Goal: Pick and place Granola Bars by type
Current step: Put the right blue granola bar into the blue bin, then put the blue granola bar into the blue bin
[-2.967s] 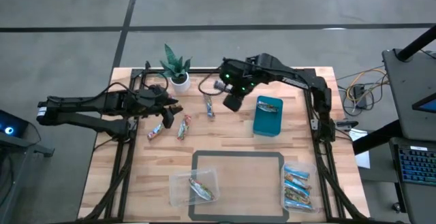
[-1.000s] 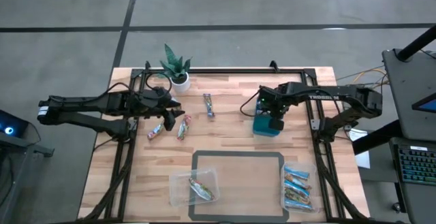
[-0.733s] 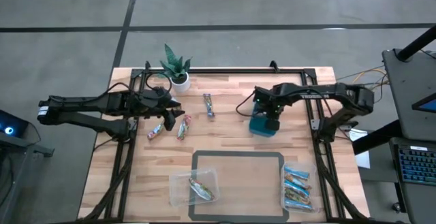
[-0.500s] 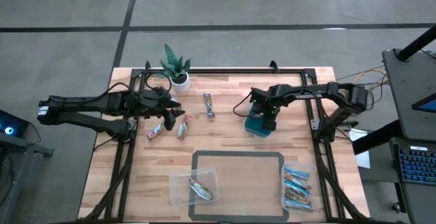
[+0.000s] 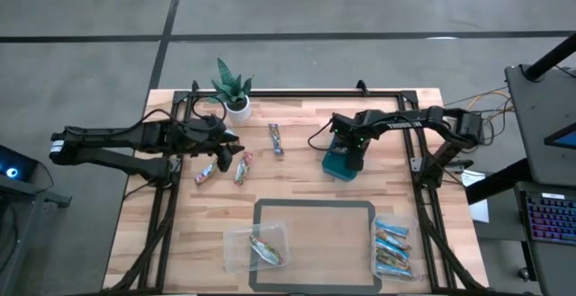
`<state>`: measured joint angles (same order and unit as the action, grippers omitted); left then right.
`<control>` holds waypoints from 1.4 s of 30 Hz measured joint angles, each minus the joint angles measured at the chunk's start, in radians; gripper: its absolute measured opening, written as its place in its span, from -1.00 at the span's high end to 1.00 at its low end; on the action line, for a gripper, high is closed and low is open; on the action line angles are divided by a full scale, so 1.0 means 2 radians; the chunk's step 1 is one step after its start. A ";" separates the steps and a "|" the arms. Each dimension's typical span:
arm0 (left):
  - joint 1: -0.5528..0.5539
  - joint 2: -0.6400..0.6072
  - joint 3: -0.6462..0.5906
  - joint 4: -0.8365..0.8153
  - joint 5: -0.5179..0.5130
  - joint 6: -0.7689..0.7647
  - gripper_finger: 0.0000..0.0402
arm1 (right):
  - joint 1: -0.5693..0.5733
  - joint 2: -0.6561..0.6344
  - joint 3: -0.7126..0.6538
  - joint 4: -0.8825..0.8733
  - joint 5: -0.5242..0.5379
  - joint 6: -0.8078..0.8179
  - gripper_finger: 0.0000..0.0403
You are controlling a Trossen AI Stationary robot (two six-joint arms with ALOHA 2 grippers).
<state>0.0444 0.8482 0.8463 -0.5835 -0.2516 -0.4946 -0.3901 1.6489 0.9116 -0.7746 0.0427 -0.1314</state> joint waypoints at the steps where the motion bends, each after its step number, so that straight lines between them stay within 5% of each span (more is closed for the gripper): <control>1: 0.000 0.000 0.000 0.000 0.000 -0.001 0.10 | 0.000 -0.001 0.000 0.000 0.001 0.003 0.71; 18: 0.000 0.000 0.000 0.000 0.002 -0.007 0.10 | 0.000 -0.051 0.011 -0.019 0.006 0.037 -0.03; 30: 0.000 0.007 0.000 0.000 0.001 -0.032 0.10 | 0.001 -0.093 0.064 -0.070 0.005 0.063 -0.13; 42: 0.014 0.104 0.000 0.026 -0.033 -0.134 0.10 | 0.007 -0.097 0.145 -0.105 0.001 0.079 -0.15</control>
<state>0.0722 1.0569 0.8463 -0.5319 -0.3185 -0.7635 -0.3765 1.4540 1.2021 -0.9841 0.0444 0.0273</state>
